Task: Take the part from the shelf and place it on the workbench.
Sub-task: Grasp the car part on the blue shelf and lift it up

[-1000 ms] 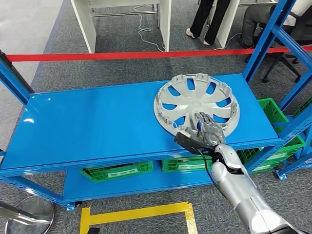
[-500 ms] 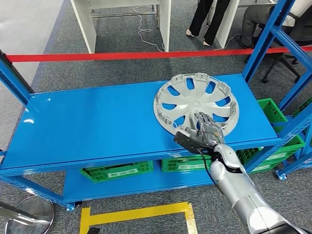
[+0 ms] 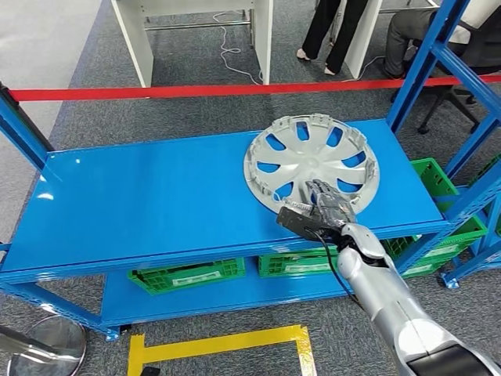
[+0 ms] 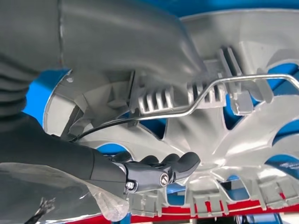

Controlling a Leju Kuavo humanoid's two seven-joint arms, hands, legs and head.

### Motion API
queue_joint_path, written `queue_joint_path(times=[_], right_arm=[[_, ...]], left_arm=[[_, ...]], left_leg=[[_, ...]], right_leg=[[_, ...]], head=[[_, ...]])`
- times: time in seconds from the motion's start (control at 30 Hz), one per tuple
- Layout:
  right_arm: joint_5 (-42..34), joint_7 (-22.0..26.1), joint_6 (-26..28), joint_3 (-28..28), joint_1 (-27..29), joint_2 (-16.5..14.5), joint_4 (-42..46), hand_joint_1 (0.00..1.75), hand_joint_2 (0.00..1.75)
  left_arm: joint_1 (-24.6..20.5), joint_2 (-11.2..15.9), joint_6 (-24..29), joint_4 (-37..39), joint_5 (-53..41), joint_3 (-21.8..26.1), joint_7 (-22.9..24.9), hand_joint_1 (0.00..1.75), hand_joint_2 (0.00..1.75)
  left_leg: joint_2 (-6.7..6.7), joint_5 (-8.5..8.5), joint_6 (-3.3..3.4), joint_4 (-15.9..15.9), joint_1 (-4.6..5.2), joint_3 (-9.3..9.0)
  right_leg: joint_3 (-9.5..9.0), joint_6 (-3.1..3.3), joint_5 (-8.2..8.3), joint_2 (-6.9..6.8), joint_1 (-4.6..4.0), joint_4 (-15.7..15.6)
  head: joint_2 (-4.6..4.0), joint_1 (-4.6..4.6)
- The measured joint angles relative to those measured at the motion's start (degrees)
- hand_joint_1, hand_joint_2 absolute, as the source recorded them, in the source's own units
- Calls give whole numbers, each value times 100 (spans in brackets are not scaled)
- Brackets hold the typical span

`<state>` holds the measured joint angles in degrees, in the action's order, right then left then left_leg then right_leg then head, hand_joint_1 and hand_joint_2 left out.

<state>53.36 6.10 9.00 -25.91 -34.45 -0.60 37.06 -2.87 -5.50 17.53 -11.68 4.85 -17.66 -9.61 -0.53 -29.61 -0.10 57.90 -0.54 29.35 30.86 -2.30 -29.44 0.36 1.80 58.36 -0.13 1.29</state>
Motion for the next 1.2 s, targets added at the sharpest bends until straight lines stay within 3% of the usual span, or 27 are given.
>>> queue_joint_path(times=[1.2], right_arm=[[-42, 149, -397, -161, -508, -19, -752, 0, 175]], left_arm=[[2, 53, -4, 8, -2, 0, 71, 0, 175]], left_leg=[[-26, 2, 0, 0, 0, -52]], right_leg=[[-53, -4, 16, 28, 0, -2]], head=[[0, 0]])
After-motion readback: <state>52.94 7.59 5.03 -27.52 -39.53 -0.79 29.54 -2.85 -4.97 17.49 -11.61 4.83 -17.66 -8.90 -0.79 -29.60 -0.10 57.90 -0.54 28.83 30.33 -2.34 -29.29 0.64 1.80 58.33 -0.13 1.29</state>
